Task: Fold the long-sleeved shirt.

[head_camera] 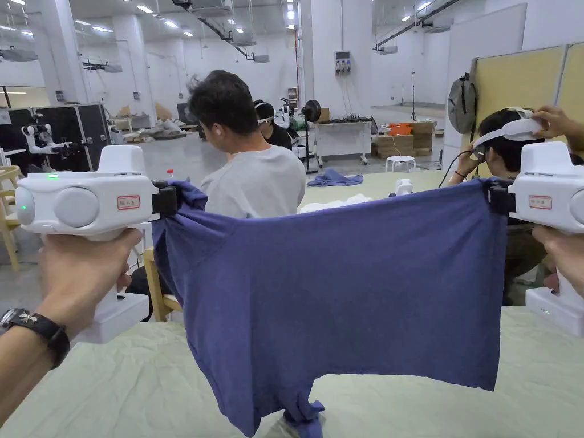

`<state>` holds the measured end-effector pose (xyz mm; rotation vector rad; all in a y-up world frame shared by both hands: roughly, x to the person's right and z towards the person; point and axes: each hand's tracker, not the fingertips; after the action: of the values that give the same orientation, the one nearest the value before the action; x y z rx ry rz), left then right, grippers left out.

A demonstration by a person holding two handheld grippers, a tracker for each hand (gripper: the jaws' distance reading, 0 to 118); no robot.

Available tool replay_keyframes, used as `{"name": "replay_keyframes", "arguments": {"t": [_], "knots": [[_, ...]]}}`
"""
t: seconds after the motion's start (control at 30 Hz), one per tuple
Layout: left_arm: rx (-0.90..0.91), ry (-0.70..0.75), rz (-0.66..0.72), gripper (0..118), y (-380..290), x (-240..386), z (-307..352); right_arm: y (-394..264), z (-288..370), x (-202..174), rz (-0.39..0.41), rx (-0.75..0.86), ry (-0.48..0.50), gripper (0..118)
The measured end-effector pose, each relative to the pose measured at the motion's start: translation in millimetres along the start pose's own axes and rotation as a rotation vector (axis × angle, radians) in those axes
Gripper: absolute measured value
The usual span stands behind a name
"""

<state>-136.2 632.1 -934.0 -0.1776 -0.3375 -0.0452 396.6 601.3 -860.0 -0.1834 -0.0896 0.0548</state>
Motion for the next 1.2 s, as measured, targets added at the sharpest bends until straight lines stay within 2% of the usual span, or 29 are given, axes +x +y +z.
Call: {"name": "replay_keyframes", "arguments": {"t": [0.33, 0.47, 0.63, 0.73, 0.8, 0.97, 1.2], "knots": [[-0.168, -0.038, 0.081, 7, -130.6, 1.5, 69.4, -126.6, 55.6, -25.9, -0.058, -0.195, 0.093, 4], [-0.220, -0.032, 0.121, 7, -182.9, 5.6, 118.5, -171.2, 97.9, -33.2, -0.040, -0.262, 0.117, 4], [-0.306, -0.028, 0.133, 7, -240.1, 21.7, 191.9, -228.2, 155.1, -33.4, -0.077, -0.325, 0.147, 4], [-0.354, -0.017, 0.179, 7, -276.5, 27.7, 228.7, -262.8, 191.4, -36.6, -0.053, -0.384, 0.179, 4], [-0.398, -0.034, 0.159, 7, -298.7, 36.0, 250.6, -283.1, 215.0, -38.0, -0.064, -0.407, 0.176, 4], [-0.486, -0.028, 0.237, 7, -353.7, 41.4, 296.4, -326.4, 265.8, -30.3, -0.127, -0.485, 0.184, 4], [-0.597, -0.052, 0.263, 7, -396.7, 57.1, 340.5, -368.2, 309.8, -28.1, -0.108, -0.605, 0.195, 4]]}}
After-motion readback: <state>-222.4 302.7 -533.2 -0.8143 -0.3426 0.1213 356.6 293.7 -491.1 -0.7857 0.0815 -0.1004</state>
